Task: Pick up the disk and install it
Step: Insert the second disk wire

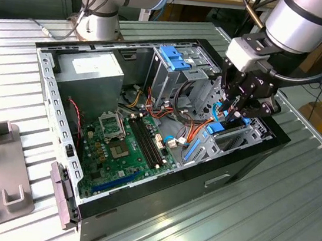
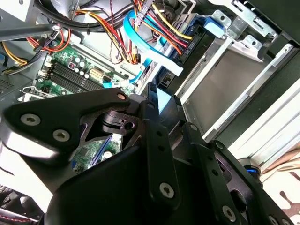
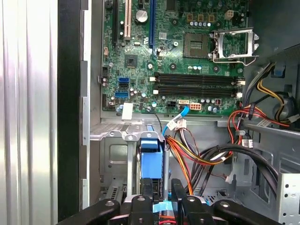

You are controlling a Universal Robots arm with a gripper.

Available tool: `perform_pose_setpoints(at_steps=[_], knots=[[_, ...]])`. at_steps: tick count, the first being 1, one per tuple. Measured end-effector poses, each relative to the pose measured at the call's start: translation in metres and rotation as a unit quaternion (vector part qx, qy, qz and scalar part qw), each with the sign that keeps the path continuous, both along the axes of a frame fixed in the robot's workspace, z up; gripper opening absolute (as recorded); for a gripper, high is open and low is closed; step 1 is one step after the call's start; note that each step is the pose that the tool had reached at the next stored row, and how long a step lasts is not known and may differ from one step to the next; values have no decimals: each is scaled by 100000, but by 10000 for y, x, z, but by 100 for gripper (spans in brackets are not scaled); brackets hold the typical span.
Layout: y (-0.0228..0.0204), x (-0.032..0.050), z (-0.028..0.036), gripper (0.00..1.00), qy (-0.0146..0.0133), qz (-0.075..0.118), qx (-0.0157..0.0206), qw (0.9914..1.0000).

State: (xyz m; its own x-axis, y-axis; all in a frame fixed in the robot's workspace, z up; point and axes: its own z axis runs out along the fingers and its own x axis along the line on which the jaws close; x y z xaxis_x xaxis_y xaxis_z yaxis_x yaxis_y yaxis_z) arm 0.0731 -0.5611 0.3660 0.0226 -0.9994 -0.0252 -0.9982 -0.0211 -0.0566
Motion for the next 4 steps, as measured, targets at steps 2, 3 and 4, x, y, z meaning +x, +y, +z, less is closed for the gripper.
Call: perform_pose_setpoints(at_steps=[2, 3, 4], knots=[[0, 0, 0, 30, -43, 1, -3, 100000], [0, 0, 0, 30, -63, 2, -2, 100000], [0, 0, 0, 30, -91, 1, -2, 100000]])
